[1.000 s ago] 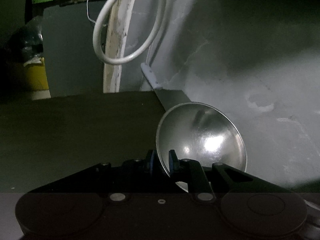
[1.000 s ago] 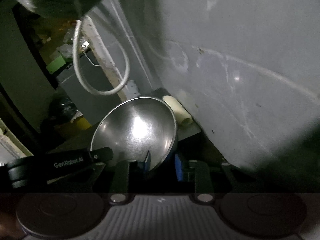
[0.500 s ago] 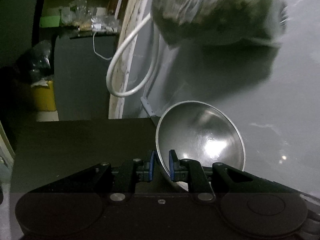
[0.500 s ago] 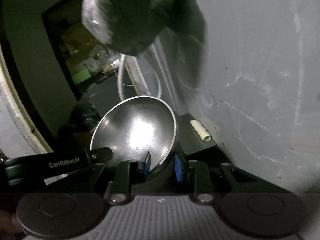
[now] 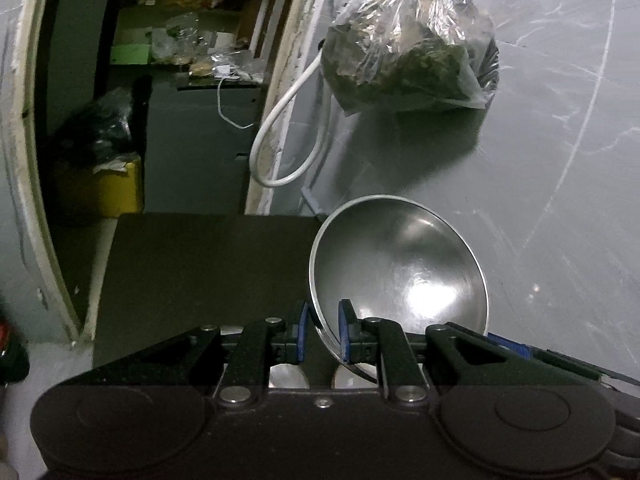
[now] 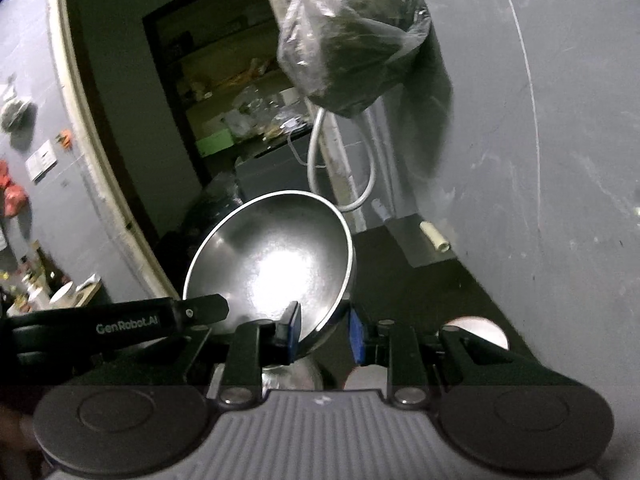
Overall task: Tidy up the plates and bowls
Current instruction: 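Lift the steel bowl with both tools and turn toward the stacked plates, then carry the steel bowl beside the stacked plates and lower it to the table, then open both tools and lift them off the steel bowl, then move both tools to the red-rimmed white bowl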
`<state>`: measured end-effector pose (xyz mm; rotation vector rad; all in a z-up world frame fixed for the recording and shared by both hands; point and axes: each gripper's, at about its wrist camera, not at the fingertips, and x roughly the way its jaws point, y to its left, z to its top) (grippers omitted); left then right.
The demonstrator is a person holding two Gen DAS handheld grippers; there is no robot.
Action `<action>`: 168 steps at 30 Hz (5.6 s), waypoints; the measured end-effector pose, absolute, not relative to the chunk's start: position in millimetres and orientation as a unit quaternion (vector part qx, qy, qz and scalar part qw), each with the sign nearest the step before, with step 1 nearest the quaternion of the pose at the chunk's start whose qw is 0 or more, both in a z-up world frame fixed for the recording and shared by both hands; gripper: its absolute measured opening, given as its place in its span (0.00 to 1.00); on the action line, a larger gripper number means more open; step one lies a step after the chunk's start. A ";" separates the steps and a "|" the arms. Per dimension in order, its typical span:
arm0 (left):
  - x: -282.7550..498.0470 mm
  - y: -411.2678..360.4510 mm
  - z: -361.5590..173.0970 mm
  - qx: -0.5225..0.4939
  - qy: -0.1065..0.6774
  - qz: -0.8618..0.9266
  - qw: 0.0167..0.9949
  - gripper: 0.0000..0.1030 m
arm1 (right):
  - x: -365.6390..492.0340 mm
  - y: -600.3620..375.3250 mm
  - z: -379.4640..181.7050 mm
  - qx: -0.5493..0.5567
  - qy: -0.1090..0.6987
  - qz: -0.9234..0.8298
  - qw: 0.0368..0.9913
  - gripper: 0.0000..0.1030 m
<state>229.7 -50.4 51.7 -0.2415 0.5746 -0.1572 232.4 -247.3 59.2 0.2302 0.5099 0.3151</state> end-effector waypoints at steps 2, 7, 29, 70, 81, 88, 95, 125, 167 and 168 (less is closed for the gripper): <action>211.4 -46.7 48.0 -0.123 0.287 -0.074 0.947 0.16 | 215.6 -245.3 57.9 0.107 0.255 0.160 0.948 0.28; 168.5 -39.0 33.9 -0.134 0.305 -0.067 0.940 0.16 | 180.0 -239.8 48.0 0.092 0.277 0.174 0.940 0.28; 69.1 0.4 -30.7 -0.153 0.412 0.005 0.898 0.18 | 113.4 -188.5 -7.9 0.009 0.399 0.241 0.885 0.28; 85.5 1.5 -61.6 -0.154 0.475 0.016 0.867 0.20 | 121.6 -174.8 -35.4 0.005 0.472 0.244 0.847 0.33; 86.7 3.7 -59.9 -0.163 0.476 0.016 0.864 0.21 | 124.3 -176.1 -35.0 0.014 0.473 0.244 0.847 0.39; 83.0 9.3 -55.1 -0.164 0.473 0.015 0.865 0.37 | 127.5 -181.8 -32.3 0.023 0.473 0.237 0.848 0.48; 82.4 13.9 -41.4 -0.151 0.451 0.029 0.879 0.62 | 129.6 -192.8 -25.6 0.036 0.465 0.227 0.855 0.56; 150.2 1.6 -28.8 -0.124 0.424 0.040 0.896 0.99 | 165.9 -248.7 -26.8 0.089 0.447 0.158 0.876 1.00; 349.7 -114.7 -60.5 0.062 0.436 -0.126 0.889 0.99 | 297.0 -307.9 -62.3 0.179 0.437 0.121 0.873 0.95; 350.6 -116.2 -61.4 0.065 0.437 -0.128 0.888 0.98 | 298.4 -307.6 -62.6 0.179 0.438 0.123 0.872 0.94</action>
